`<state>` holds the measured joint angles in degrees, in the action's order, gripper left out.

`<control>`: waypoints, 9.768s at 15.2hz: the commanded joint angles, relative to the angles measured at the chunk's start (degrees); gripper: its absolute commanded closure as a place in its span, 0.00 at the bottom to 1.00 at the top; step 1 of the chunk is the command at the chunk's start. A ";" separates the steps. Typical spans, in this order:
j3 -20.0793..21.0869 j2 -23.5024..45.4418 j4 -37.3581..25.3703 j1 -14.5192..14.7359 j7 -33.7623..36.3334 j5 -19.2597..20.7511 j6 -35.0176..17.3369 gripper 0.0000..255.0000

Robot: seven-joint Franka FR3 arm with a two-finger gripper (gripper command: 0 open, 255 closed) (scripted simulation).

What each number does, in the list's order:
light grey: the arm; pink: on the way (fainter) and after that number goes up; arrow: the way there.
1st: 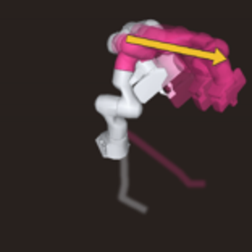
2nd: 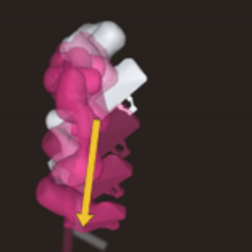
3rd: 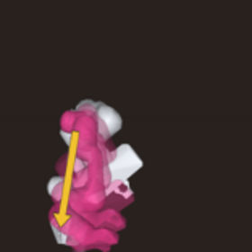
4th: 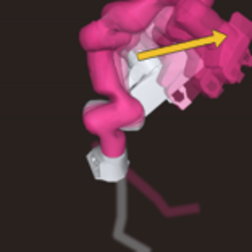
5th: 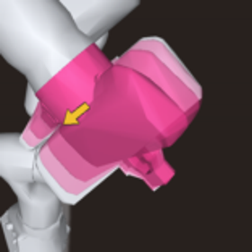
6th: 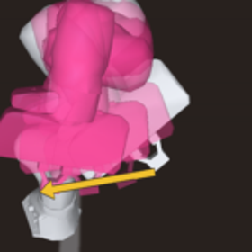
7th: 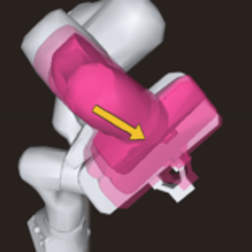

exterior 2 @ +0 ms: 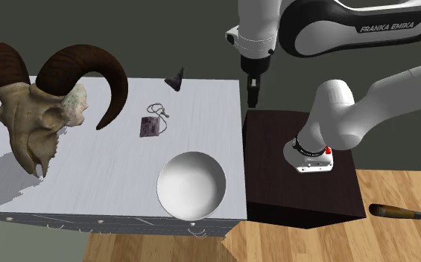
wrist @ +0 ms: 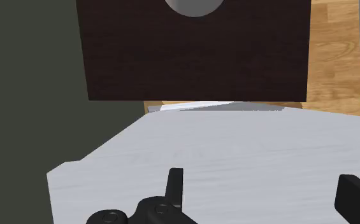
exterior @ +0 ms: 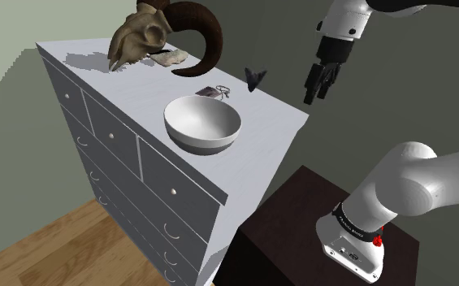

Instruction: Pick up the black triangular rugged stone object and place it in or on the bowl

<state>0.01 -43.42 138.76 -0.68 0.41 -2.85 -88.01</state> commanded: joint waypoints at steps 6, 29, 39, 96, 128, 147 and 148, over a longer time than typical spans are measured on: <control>-6.34 6.28 -2.32 1.38 -14.80 4.59 -6.72 0.00; -21.29 39.75 -25.24 9.00 -65.57 -1.96 -25.34 0.00; -21.27 40.29 -23.85 9.05 -65.76 -2.24 -27.23 0.00; -20.67 58.43 -51.15 9.26 -45.65 -7.66 -8.84 1.00; -19.48 64.39 -46.53 9.59 -56.91 -3.16 -23.26 1.00; -19.91 63.05 -57.83 9.14 -56.54 -2.51 -10.73 1.00; -19.93 63.11 -58.68 9.08 -56.54 -2.53 -9.94 1.00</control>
<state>-19.88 19.77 80.80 8.44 -56.13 -5.41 -98.77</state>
